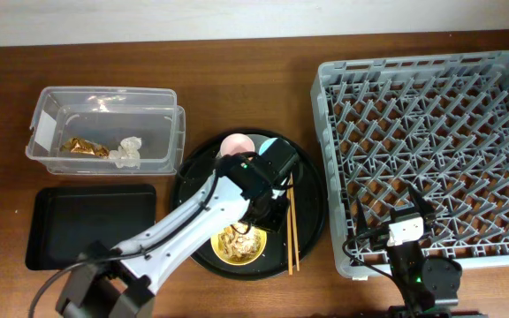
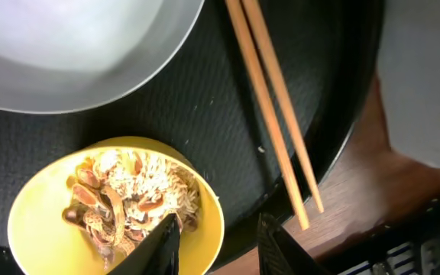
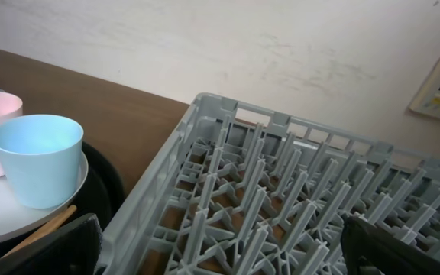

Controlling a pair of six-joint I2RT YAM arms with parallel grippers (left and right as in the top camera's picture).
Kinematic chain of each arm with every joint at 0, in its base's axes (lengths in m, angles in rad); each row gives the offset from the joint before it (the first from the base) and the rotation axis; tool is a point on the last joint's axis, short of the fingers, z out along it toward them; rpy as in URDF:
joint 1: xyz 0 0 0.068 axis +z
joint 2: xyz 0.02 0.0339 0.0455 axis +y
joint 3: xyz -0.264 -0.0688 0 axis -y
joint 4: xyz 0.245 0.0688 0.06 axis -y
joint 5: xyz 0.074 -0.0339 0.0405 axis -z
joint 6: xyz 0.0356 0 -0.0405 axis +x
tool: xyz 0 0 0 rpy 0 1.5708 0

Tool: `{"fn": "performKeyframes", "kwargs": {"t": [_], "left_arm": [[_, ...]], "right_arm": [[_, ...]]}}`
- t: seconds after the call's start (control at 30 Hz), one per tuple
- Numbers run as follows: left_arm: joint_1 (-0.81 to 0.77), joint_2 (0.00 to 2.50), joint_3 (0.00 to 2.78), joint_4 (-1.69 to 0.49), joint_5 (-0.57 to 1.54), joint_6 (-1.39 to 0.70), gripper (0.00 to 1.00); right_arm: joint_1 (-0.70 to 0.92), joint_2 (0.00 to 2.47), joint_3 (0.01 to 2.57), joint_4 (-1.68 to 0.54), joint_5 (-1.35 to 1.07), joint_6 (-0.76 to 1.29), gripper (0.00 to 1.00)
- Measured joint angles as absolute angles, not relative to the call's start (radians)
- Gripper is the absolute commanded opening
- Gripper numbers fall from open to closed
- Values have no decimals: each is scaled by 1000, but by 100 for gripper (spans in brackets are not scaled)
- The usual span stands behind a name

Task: Sort waste into correct bins and load items into the dishwasher rack
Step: 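Grasp the yellow bowl rim with the left gripper and lift it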

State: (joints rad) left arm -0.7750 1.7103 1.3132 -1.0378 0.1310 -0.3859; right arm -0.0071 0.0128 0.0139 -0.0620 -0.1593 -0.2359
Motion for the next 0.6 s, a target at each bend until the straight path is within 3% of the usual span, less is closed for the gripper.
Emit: {"fn": "performKeyframes", "kwargs": {"t": [0.4,0.6], "left_arm": [[-780,1729,1172,-966,131,-482,33],[-857,1729,1140,-900,131,-495,33]], "right_arm": [[-7,13,14,-62,-159,-236,98],[-7,13,14,-62,-159,-236,98]]}}
